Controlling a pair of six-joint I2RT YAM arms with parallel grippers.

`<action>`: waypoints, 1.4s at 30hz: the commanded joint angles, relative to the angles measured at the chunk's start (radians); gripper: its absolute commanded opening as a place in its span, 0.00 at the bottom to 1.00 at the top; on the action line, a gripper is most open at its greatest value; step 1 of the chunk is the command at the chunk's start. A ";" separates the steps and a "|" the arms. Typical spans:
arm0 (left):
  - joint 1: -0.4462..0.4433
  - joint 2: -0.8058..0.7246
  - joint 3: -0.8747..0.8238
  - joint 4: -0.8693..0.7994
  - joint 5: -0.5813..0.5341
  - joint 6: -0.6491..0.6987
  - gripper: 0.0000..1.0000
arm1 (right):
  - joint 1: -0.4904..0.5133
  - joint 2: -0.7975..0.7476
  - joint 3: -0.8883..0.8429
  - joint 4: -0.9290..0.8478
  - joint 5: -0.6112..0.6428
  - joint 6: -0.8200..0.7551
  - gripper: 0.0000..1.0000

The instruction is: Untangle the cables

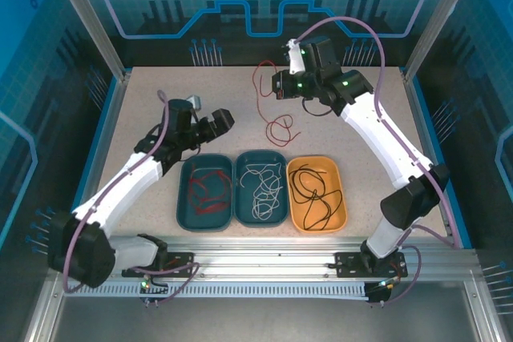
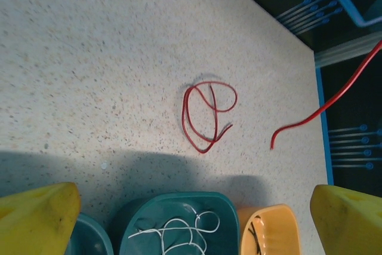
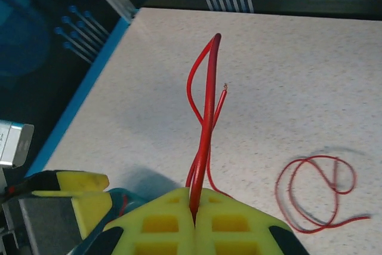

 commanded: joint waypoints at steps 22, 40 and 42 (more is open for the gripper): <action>0.055 -0.609 0.008 -0.423 -0.438 -0.069 0.99 | 0.404 -0.039 -0.215 0.290 -0.413 0.315 0.02; 0.055 -0.669 -0.008 -0.468 -0.425 -0.085 0.99 | 0.448 0.304 -0.114 0.277 -0.466 0.320 0.00; 0.055 -0.661 -0.012 -0.466 -0.416 -0.085 0.99 | 0.437 0.320 -0.112 0.239 -0.426 0.303 0.00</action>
